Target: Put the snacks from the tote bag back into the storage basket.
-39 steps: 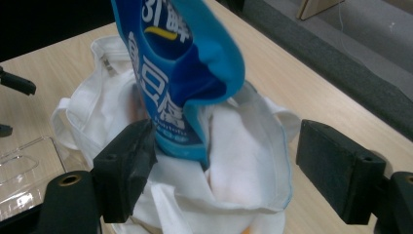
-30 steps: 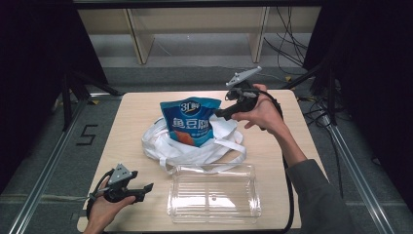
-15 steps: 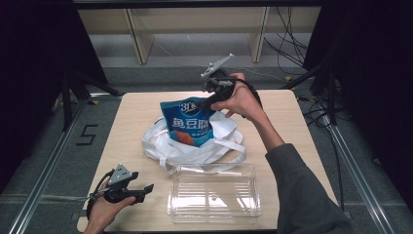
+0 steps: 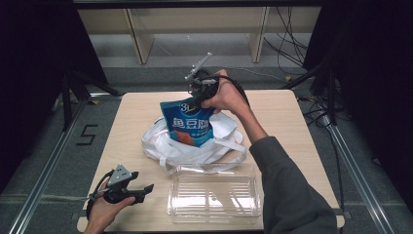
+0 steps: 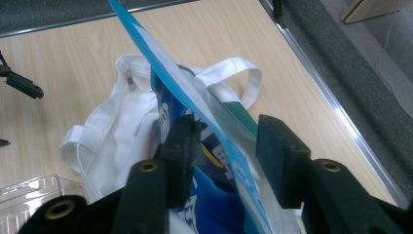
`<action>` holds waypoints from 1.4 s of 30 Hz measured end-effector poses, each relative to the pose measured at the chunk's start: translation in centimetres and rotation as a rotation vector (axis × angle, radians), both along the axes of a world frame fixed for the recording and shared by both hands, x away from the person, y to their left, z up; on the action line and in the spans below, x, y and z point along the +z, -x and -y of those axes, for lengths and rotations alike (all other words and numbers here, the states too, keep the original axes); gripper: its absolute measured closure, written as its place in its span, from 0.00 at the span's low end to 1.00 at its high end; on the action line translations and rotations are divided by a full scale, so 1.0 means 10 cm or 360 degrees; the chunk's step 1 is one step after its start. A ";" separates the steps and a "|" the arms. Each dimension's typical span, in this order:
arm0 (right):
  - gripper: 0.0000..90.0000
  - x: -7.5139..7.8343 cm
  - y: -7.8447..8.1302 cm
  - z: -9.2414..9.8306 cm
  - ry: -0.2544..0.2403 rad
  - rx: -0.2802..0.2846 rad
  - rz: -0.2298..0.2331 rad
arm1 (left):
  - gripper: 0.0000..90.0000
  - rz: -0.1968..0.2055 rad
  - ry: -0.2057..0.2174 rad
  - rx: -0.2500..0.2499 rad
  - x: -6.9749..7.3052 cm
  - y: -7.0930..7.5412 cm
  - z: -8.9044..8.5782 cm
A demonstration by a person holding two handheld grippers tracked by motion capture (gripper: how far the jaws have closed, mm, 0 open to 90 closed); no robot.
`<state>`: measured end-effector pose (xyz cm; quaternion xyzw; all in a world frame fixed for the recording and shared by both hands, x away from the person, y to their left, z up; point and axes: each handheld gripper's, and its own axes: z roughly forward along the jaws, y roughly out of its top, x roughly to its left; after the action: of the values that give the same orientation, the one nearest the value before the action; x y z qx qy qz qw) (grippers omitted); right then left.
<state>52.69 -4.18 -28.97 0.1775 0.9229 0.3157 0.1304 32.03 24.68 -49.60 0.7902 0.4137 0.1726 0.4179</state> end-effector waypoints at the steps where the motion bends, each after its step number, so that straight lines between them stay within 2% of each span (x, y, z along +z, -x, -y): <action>1: 0.67 0.00 0.00 0.00 0.0000 0.0000 0.0000 | 0.25 0.0000 0.0000 0.0000 0.00 0.00 0.00; 2: 0.68 0.00 -0.02 -0.01 0.0019 0.0022 0.0001 | 0.25 0.0001 -0.0007 0.0002 0.01 0.00 -0.01; 3: 0.71 0.00 -0.03 -0.05 0.0050 0.0009 -0.0018 | 0.25 -0.0004 -0.0041 -0.0026 0.02 -0.01 -0.04; 4: 0.72 0.00 -0.04 -0.06 0.0065 0.0012 -0.0018 | 0.25 0.0004 0.0012 0.0009 0.01 0.00 -0.01; 9: 0.78 -0.02 -0.07 -0.10 0.0100 0.0007 -0.0039 | 0.25 0.0005 -0.0003 -0.0001 0.01 0.00 -0.01; 12: 0.88 -0.04 -0.08 -0.13 0.0124 0.0034 -0.0075 | 0.25 0.0008 -0.0006 -0.0009 0.01 0.00 -0.01; 13: 0.88 -0.04 -0.08 -0.13 0.0124 0.0034 -0.0075 | 0.25 0.0008 -0.0006 -0.0009 0.01 0.00 -0.01; 14: 0.93 -0.05 -0.09 -0.14 0.0129 0.0044 -0.0092 | 0.25 -0.0009 0.0016 0.0008 0.01 0.01 0.00; 15: 0.95 -0.06 -0.09 -0.14 0.0137 0.0064 -0.0085 | 0.25 0.0009 -0.0006 -0.0013 0.01 0.00 -0.01; 17: 0.97 -0.06 -0.10 -0.14 0.0149 0.0083 -0.0083 | 0.25 0.0003 0.0001 -0.0006 0.01 0.00 0.00; 18: 1.00 -0.05 -0.10 -0.15 0.0173 0.0102 -0.0081 | 0.26 0.0005 -0.0017 -0.0014 0.01 0.01 -0.01; 21: 1.00 -0.04 -0.09 -0.16 0.0205 0.0115 -0.0088 | 0.26 0.0008 -0.0018 -0.0022 0.01 0.01 0.00; 23: 1.00 -0.02 -0.09 -0.19 0.0242 0.0158 -0.0074 | 0.26 -0.0010 -0.0003 0.0007 0.01 0.02 0.01; 25: 1.00 -0.01 -0.08 -0.21 0.0260 0.0172 -0.0075 | 0.26 0.0009 -0.0017 -0.0024 0.01 0.01 -0.01; 26: 1.00 0.00 -0.07 -0.22 0.0268 0.0169 -0.0094 | 0.27 -0.0006 0.0004 -0.0008 0.01 0.01 0.00; 29: 1.00 0.02 -0.06 -0.23 0.0286 0.0160 -0.0084 | 0.27 -0.0009 0.0004 0.0002 0.01 0.02 0.01; 31: 1.00 0.04 -0.05 -0.24 0.0287 0.0149 -0.0111 | 0.27 0.0011 -0.0016 -0.0023 0.01 0.01 -0.01; 32: 1.00 0.06 -0.05 -0.25 0.0305 0.0145 -0.0101 | 0.27 0.0008 -0.0017 -0.0022 0.01 0.01 -0.01; 35: 1.00 0.12 -0.03 -0.25 0.0280 0.0143 -0.0089 | 0.27 0.0011 -0.0013 -0.0013 0.01 0.00 -0.01; 37: 1.00 0.19 -0.03 -0.24 0.0261 0.0155 -0.0029 | 0.27 0.0007 -0.0013 -0.0008 0.01 0.00 -0.02; 38: 1.00 0.23 -0.01 -0.23 0.0264 0.0136 -0.0029 | 0.27 0.0007 -0.0008 -0.0004 0.01 0.00 -0.01; 40: 1.00 0.34 0.03 -0.22 0.0261 0.0125 0.0022 | 0.27 0.0006 -0.0020 -0.0003 0.01 0.00 -0.02; 41: 1.00 0.37 0.03 -0.21 0.0256 0.0134 0.0033 | 0.27 -0.0007 0.0002 0.0025 0.01 0.01 -0.01; 42: 1.00 0.43 0.06 -0.20 0.0242 0.0116 0.0047 | 0.27 0.0009 -0.0058 0.0005 0.02 0.00 -0.04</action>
<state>52.06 -2.20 -24.66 0.1287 0.9481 0.2517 0.1455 32.01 25.05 -49.43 0.7964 0.4107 0.1830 0.4044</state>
